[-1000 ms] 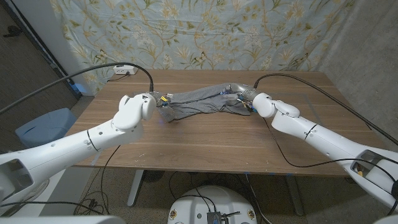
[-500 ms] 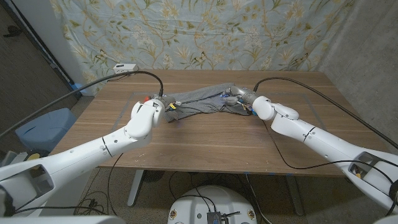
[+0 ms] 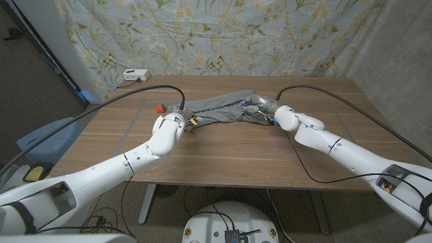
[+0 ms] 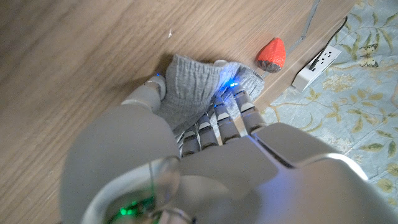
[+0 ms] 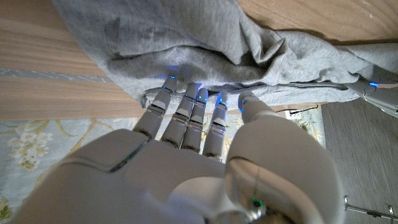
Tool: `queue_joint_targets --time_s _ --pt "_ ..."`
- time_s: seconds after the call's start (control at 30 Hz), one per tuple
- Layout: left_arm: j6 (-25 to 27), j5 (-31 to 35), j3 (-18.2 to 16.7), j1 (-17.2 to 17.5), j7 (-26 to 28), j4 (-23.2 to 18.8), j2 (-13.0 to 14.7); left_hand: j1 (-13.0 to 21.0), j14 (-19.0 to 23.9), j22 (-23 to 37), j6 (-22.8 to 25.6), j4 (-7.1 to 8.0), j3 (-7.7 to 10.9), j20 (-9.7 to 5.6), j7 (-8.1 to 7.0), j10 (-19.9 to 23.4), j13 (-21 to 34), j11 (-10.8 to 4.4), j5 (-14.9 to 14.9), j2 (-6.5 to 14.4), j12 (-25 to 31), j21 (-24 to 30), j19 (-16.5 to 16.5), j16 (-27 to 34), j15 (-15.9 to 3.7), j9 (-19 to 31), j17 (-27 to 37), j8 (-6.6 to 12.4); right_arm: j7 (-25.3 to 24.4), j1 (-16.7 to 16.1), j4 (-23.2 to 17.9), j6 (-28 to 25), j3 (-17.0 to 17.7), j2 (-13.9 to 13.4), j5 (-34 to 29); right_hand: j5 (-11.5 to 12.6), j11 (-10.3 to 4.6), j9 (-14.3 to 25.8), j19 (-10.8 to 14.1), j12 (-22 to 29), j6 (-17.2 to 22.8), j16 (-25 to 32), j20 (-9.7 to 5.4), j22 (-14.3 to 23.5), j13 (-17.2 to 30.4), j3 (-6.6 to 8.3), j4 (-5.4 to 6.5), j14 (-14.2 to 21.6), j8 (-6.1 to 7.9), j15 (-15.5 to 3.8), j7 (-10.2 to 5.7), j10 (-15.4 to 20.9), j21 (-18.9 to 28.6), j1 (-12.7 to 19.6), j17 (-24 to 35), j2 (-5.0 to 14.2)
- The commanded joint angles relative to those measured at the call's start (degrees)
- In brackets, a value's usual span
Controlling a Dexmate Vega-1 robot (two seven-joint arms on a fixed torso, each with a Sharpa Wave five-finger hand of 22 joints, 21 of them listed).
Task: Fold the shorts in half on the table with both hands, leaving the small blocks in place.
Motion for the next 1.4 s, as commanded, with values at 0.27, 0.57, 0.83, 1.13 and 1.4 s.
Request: queue_joint_targets --time_s 0.27,0.57,0.83,1.13,1.4 --pt "-6.58 -5.67 -1.73 -0.03 9.02 10.04 -5.51 13.75 4.34 1.59 2.15 -0.82 7.77 -2.38 -0.63 2.32 -0.26 -0.46 -2.72 4.74 1.83 4.43 3.45 0.6 -2.9 0.02 -0.03 1.42 2.52 2.0 3.37 1.41 -1.49 0.66 0.69 0.1 0.0 0.02 -1.34 -1.14 0.07 -0.84 -0.11 -0.08 0.03 1.26 -0.66 -1.06 0.0 -0.63 0.35 -0.54 -0.68 0.33 -0.44 0.28" --pt "-9.1 -3.76 0.45 -1.21 17.63 12.21 -4.21 27.86 17.16 8.17 26.96 0.51 15.74 -4.07 -3.18 19.98 -0.83 -2.95 -1.24 5.35 6.63 18.15 4.89 2.74 -8.59 0.31 0.88 6.7 6.36 3.96 4.13 -0.18 -4.53 0.75 -2.17 -0.37 0.07 -0.05 -6.56 -4.66 -0.92 -1.31 0.52 -0.2 -0.48 -1.23 3.39 -7.79 -0.08 0.48 -0.09 -4.93 -2.76 -7.98 -0.75 0.36" --pt "-13.64 0.34 1.72 -2.37 28.16 14.34 -1.39 29.92 29.97 13.21 44.68 1.44 16.52 -6.17 -3.97 33.87 0.2 -2.99 0.07 5.73 9.81 32.33 5.2 7.11 -12.95 1.11 3.48 10.35 6.93 4.32 4.87 0.36 -5.52 1.14 -3.27 -0.12 -0.11 -0.16 -6.41 -3.92 3.62 -0.36 0.48 -0.24 -0.62 -1.25 2.85 -7.1 1.08 -0.17 0.21 -1.56 -2.63 -8.56 -0.98 0.85" --pt "-23.22 5.2 2.34 -6.47 34.98 15.28 2.71 35.5 37.48 16.89 54.0 -0.37 13.4 -6.49 -0.79 42.32 5.39 -3.26 0.4 4.13 12.27 47.96 0.51 16.05 -13.35 6.64 14.47 18.11 8.04 4.74 5.73 1.44 -6.57 1.45 -4.16 -0.02 0.13 -0.17 -5.97 -3.97 3.76 -0.24 0.38 -0.25 -0.66 -0.83 2.5 -6.7 0.91 -0.28 0.81 -1.22 -2.44 -8.33 -1.26 1.12" --pt "-31.04 11.93 2.9 -11.59 38.19 16.53 4.68 36.78 37.43 16.57 55.24 -0.24 12.63 -6.96 -0.5 42.26 7.37 -3.99 0.27 3.29 12.14 50.66 -1.47 17.87 -13.6 8.45 17.68 20.1 8.81 5.01 6.21 2.22 -7.34 1.59 -5.17 0.03 0.33 -0.16 -5.84 -4.04 4.09 -0.16 0.31 -0.26 -0.68 -0.44 2.17 -6.45 0.87 -0.41 1.14 -0.99 -2.39 -8.07 -1.47 1.3"
